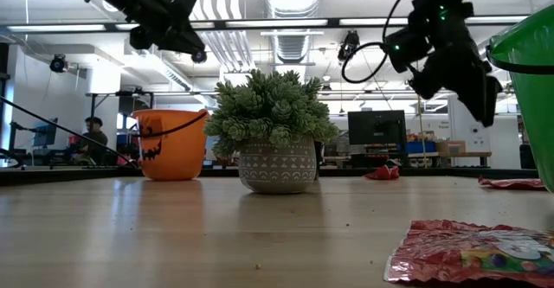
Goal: Organize candy in baskets
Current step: Put the red candy into the orange bucket
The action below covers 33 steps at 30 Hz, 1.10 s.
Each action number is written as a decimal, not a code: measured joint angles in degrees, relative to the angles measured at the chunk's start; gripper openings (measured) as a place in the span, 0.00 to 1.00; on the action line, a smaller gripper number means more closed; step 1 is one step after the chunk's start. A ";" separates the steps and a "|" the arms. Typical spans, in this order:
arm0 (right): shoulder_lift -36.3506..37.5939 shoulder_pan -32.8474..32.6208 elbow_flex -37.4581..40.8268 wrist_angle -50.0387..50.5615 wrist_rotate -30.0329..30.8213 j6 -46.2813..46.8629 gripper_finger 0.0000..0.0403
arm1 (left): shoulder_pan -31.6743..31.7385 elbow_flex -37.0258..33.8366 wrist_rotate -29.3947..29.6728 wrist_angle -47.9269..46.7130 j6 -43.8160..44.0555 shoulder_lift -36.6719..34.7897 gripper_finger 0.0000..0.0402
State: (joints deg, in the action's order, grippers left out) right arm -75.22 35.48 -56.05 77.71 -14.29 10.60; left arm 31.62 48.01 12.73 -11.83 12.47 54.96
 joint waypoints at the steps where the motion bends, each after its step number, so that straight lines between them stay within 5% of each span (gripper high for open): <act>1: 0.48 0.00 1.36 -1.43 -0.15 -0.03 0.47 | 0.00 0.00 0.00 0.19 0.00 0.00 0.28; 19: 2.76 0.00 17.13 -16.34 -0.87 -0.78 0.47 | -0.02 9.21 0.80 -5.46 -4.11 0.42 0.28; 24: 2.76 -0.94 17.07 -16.58 -1.22 -0.66 0.47 | 0.02 9.55 5.87 -9.52 -3.92 0.42 0.28; 33: 2.76 -6.82 17.74 -17.07 -1.18 3.86 0.47 | 0.00 9.27 6.21 -11.09 -1.00 0.44 0.28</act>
State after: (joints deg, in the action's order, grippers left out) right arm -72.47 28.66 -38.31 60.64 -15.47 14.47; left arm 31.62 57.28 18.94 -22.92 11.47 55.40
